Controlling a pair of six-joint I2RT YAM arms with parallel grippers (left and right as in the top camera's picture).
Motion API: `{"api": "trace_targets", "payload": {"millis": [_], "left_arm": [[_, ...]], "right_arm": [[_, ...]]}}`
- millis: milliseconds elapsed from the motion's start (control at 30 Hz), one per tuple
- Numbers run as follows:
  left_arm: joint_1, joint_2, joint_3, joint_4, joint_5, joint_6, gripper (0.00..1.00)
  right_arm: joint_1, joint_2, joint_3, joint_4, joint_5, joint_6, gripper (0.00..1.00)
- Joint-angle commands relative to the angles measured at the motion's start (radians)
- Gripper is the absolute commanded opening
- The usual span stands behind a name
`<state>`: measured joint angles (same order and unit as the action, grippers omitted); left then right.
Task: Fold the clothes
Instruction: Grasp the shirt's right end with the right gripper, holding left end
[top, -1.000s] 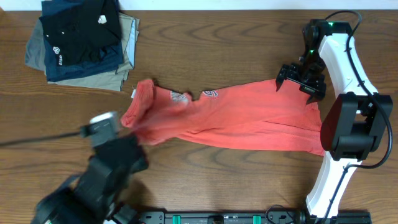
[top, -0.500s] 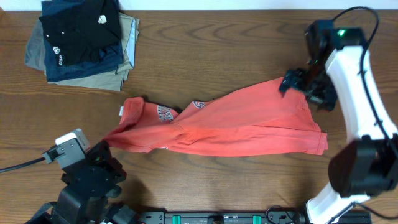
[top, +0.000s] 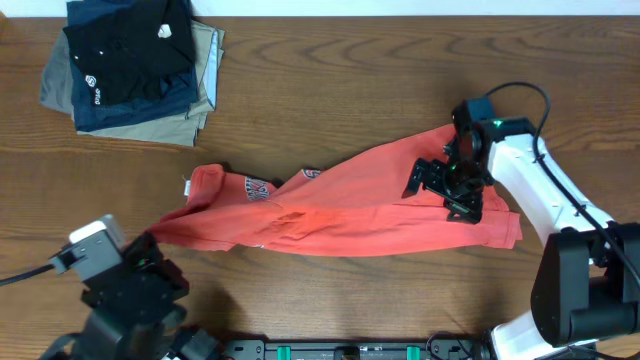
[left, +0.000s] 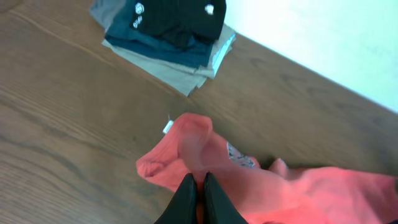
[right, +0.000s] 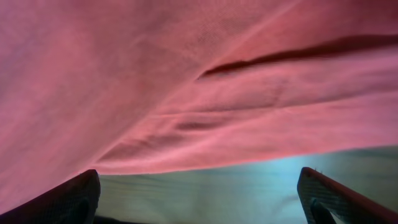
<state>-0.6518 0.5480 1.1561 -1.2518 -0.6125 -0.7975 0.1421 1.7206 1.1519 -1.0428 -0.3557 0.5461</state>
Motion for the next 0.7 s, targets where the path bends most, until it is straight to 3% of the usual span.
{"api": "trace_targets", "payload": {"millis": [0, 433, 667], "left_arm": [[0.002, -0.008, 0.090, -0.014, -0.068, -0.016, 0.06], [0.002, -0.008, 0.156, -0.060, -0.069, -0.016, 0.06], [0.002, -0.008, 0.156, -0.061, -0.069, -0.016, 0.06]], "right_arm": [[-0.025, -0.024, -0.035, 0.063, -0.085, 0.027, 0.99], [-0.045, -0.024, -0.256, 0.462, -0.210, 0.228, 0.99], [-0.043, -0.024, -0.327, 0.631, -0.254, 0.259, 0.99]]}}
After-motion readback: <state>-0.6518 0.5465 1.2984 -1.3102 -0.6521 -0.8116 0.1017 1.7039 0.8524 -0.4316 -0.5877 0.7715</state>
